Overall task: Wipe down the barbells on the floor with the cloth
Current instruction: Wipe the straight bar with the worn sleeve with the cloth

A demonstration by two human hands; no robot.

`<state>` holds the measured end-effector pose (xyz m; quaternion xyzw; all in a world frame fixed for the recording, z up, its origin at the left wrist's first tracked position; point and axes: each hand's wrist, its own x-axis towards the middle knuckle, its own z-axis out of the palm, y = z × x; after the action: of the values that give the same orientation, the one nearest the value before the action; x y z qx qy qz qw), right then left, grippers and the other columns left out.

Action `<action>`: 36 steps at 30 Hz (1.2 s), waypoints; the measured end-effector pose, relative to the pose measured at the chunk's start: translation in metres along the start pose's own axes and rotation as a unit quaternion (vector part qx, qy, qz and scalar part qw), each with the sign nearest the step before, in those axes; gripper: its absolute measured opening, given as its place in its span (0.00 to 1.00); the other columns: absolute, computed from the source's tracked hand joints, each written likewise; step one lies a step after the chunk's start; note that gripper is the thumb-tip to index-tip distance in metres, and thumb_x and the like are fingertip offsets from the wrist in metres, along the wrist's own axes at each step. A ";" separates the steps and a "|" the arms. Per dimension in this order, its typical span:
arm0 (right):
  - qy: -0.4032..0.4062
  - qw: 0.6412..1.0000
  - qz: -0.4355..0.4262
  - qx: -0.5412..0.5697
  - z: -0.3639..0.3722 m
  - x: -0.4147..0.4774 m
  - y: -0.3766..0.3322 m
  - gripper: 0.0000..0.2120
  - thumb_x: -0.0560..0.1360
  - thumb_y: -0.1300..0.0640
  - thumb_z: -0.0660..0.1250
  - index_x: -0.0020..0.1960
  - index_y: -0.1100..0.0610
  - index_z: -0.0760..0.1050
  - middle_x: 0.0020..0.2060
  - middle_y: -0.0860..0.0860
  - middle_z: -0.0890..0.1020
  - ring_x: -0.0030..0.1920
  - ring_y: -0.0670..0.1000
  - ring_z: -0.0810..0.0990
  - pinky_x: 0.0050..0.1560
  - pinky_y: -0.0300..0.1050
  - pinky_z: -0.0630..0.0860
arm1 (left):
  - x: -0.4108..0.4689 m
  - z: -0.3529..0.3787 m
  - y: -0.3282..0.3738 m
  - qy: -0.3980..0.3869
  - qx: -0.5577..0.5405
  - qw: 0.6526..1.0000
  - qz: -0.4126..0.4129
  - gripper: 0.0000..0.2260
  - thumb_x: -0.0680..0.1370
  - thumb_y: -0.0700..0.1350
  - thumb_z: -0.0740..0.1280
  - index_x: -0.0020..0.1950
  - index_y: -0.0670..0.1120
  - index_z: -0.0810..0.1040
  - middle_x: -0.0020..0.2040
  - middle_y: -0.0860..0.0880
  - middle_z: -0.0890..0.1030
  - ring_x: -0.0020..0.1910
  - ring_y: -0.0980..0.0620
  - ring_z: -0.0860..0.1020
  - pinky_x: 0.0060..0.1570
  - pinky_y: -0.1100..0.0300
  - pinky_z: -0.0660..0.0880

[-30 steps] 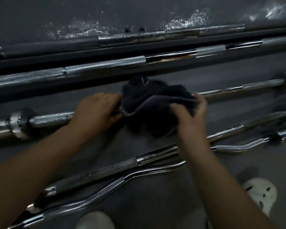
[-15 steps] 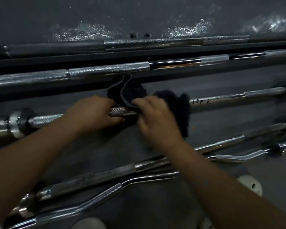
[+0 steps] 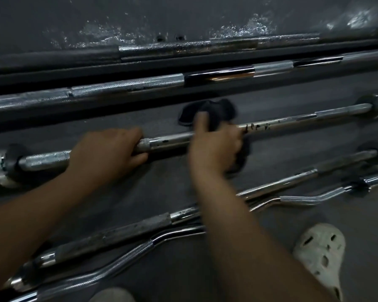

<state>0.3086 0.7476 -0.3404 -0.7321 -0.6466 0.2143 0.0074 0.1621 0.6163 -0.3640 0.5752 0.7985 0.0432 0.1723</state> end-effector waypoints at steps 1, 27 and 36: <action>-0.035 0.996 -0.074 -0.027 0.009 -0.023 -0.014 0.21 0.76 0.36 0.63 0.59 0.50 0.78 0.60 0.53 0.73 0.61 0.59 0.70 0.55 0.55 0.70 | 0.000 0.000 -0.002 0.005 0.003 1.000 0.005 0.16 0.73 0.63 0.66 0.45 0.52 0.69 0.41 0.48 0.81 0.39 0.43 0.81 0.31 0.57 0.66; 0.049 0.983 -0.174 0.008 -0.036 0.050 0.041 0.29 0.69 0.45 0.55 0.62 0.58 0.80 0.72 0.59 0.70 0.72 0.60 0.68 0.73 0.50 0.63 | -0.004 0.001 -0.012 0.068 -0.060 0.992 0.084 0.18 0.76 0.63 0.61 0.51 0.49 0.75 0.46 0.48 0.77 0.43 0.44 0.77 0.37 0.51 0.75; -0.011 0.900 -0.422 -0.105 -0.022 0.010 0.030 0.22 0.66 0.54 0.61 0.57 0.54 0.82 0.63 0.54 0.78 0.64 0.59 0.75 0.63 0.56 0.70 | -0.006 -0.001 -0.010 0.035 0.008 0.997 0.067 0.13 0.77 0.57 0.61 0.49 0.48 0.77 0.43 0.46 0.81 0.39 0.41 0.81 0.34 0.54 0.70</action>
<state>0.3448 0.7581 -0.3316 -0.3845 -0.9139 0.1297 0.0130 0.1542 0.6075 -0.3642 0.6267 0.7641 0.0683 0.1366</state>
